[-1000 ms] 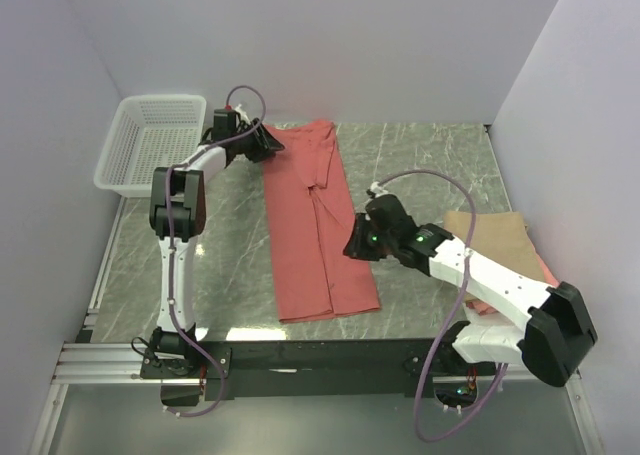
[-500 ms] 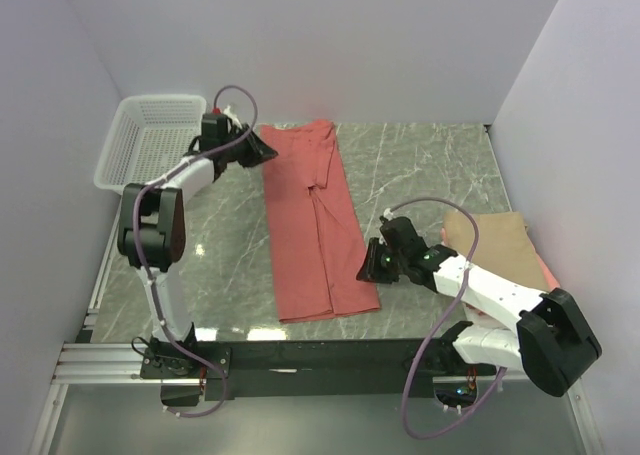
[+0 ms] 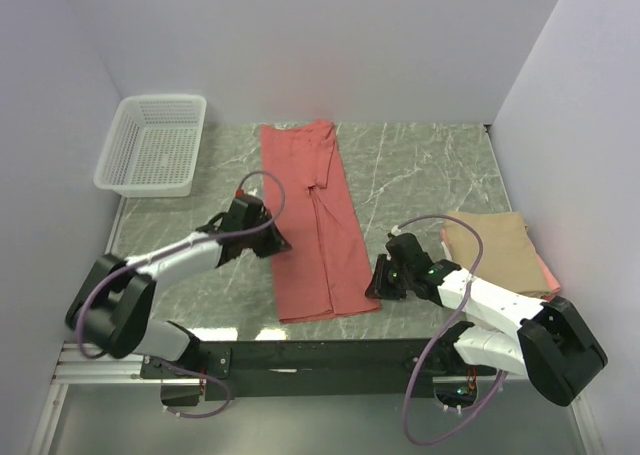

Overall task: Fold and stack the t-shirts
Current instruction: Fold the tshirt

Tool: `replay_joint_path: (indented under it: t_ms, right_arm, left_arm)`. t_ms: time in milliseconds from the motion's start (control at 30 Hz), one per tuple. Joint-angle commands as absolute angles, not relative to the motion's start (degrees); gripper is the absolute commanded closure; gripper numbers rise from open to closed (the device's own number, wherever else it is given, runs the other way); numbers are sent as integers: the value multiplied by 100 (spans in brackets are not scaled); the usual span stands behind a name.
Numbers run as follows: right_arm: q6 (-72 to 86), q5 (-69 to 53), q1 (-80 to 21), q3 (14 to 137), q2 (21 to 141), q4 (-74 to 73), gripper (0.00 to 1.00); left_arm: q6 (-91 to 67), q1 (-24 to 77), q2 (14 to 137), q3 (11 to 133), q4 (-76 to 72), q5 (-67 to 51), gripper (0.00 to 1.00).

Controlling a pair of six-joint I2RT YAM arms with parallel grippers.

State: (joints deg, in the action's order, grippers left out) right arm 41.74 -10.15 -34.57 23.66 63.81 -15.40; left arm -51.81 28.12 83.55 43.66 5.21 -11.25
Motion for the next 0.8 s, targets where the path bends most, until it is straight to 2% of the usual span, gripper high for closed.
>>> replay_joint_path:
  t_ms: [0, 300, 767]
  right_arm:
    - [4280, -940, -3428, 2338, 6249, -1406, 74]
    - [4359, -958, -3428, 2285, 6161, -1529, 74]
    - [4342, -984, -3445, 2285, 6143, -1591, 75]
  left_arm:
    - [-5624, 3067, 7465, 3816, 790, -475, 100]
    - [-6160, 3884, 6382, 3024, 1370, -255, 100]
    - [-7049, 5290, 6521, 2470, 1608, -27, 100]
